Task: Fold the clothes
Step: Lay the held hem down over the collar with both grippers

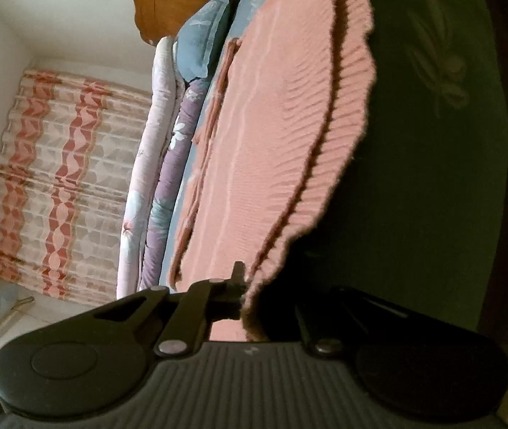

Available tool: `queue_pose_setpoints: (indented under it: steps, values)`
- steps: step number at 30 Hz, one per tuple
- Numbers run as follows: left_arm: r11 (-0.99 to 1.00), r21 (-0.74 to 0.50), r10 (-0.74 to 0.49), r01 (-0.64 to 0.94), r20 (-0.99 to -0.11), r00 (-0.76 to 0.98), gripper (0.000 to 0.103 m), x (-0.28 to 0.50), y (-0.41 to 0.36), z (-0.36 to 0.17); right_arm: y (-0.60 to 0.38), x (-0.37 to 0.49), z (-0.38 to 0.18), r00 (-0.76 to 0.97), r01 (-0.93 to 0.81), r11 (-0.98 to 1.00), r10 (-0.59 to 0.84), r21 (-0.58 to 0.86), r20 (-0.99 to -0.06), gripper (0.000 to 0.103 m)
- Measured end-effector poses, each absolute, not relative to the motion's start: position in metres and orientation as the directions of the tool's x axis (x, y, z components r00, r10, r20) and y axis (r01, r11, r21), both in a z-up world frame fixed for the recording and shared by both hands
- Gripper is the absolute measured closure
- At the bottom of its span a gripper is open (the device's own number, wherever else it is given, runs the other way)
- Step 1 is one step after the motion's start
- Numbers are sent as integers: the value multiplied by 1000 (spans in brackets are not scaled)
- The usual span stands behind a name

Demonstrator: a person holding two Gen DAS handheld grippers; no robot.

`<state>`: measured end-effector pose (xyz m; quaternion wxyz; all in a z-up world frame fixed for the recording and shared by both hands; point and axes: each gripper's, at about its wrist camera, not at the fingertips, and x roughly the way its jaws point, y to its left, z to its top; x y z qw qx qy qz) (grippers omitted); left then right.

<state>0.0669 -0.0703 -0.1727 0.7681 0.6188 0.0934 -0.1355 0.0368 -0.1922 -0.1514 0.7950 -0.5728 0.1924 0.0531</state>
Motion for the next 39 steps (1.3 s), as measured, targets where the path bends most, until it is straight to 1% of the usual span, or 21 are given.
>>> queue_pose_setpoints:
  steps: [9, 18, 21, 25, 32, 39]
  values:
    - [210, 935, -126, 287, -265, 956, 97, 92, -68, -132, -201, 59, -117, 940, -273, 316, -115, -909, -322, 92]
    - [230, 938, -136, 258, -231, 963, 96, 167, -74, -107, -214, 136, -94, 954, -243, 285, -100, -927, -281, 92]
    - [238, 939, -122, 248, -225, 967, 96, 197, -78, -99, -219, 171, -89, 955, -236, 288, -109, -928, -276, 92]
    - [248, 929, -114, 275, -254, 961, 95, 236, -84, -87, -226, 214, -84, 949, -251, 305, -110, -919, -296, 92]
    - [260, 916, -93, 306, -292, 952, 94, 285, -90, -82, -233, 273, -80, 940, -281, 309, -101, -909, -325, 92]
    - [297, 896, -63, 330, -327, 943, 94, 340, -89, -73, -240, 328, -72, 944, -270, 337, -94, -902, -317, 92]
